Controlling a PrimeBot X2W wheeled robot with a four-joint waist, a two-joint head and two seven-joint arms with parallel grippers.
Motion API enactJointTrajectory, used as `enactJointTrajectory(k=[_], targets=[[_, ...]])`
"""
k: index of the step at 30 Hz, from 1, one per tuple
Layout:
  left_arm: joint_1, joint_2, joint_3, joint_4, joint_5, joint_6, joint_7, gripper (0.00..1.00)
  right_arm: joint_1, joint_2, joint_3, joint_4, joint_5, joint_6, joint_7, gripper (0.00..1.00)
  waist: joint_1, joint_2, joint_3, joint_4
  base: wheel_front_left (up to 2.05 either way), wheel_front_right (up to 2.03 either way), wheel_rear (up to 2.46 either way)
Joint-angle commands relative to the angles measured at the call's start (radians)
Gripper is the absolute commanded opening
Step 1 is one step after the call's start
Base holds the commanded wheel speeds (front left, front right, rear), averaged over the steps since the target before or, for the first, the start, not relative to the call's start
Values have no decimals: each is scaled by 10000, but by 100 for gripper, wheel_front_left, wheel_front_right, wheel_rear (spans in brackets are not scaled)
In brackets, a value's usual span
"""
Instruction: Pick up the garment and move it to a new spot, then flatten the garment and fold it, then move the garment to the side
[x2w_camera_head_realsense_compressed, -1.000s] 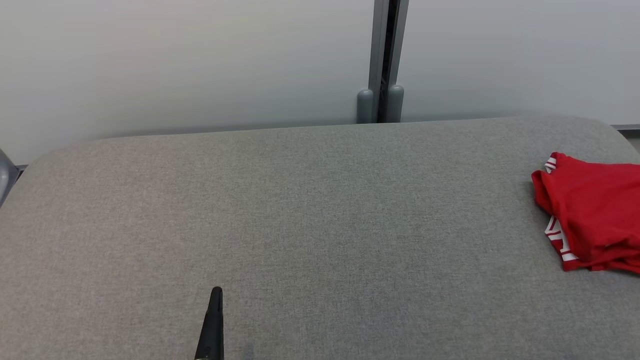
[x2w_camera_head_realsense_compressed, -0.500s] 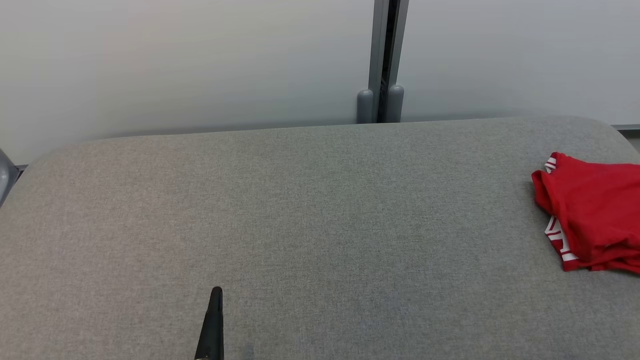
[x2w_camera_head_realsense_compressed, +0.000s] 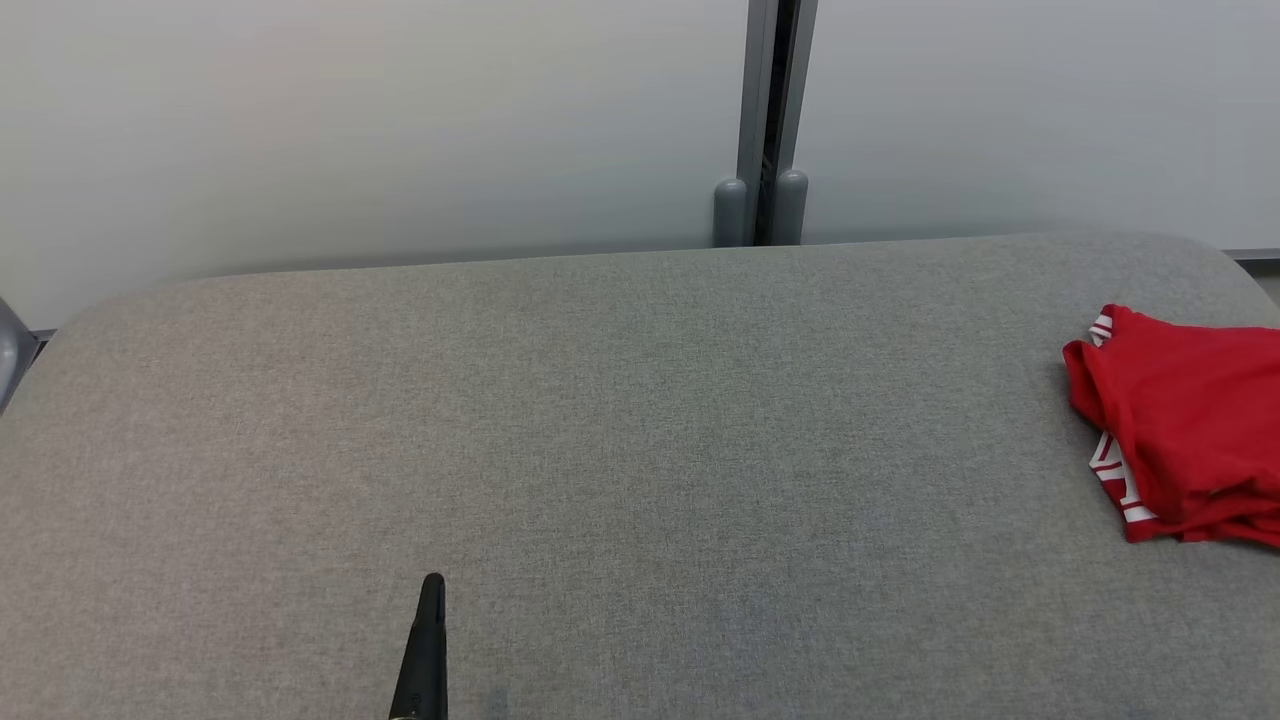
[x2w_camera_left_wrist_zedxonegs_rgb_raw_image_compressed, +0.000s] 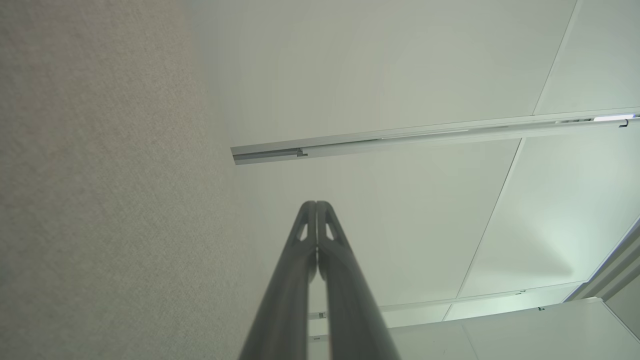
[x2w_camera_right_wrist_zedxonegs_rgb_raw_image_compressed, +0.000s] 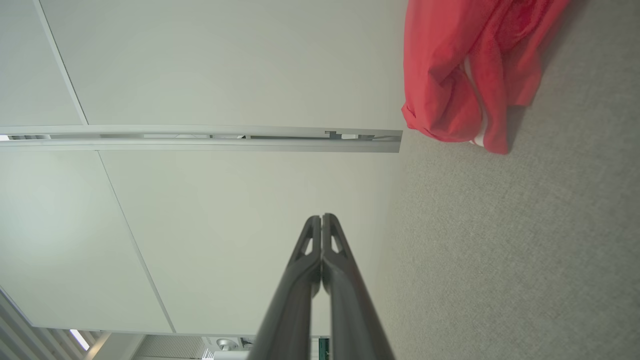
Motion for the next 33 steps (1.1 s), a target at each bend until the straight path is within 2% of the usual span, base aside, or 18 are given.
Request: enactJointTrajectory(k=[1,33], targets=[[-134,26,20,-46,-31,-44,-15,0,-47,-25,17,-19,56,4,-15,0,0,0,0,0,0,0,0],[-133,26,23,-48,-32,-44,-15,0,-40,-25,25,-21,59,4,-17,0,0,0,0,0,0,0,0]])
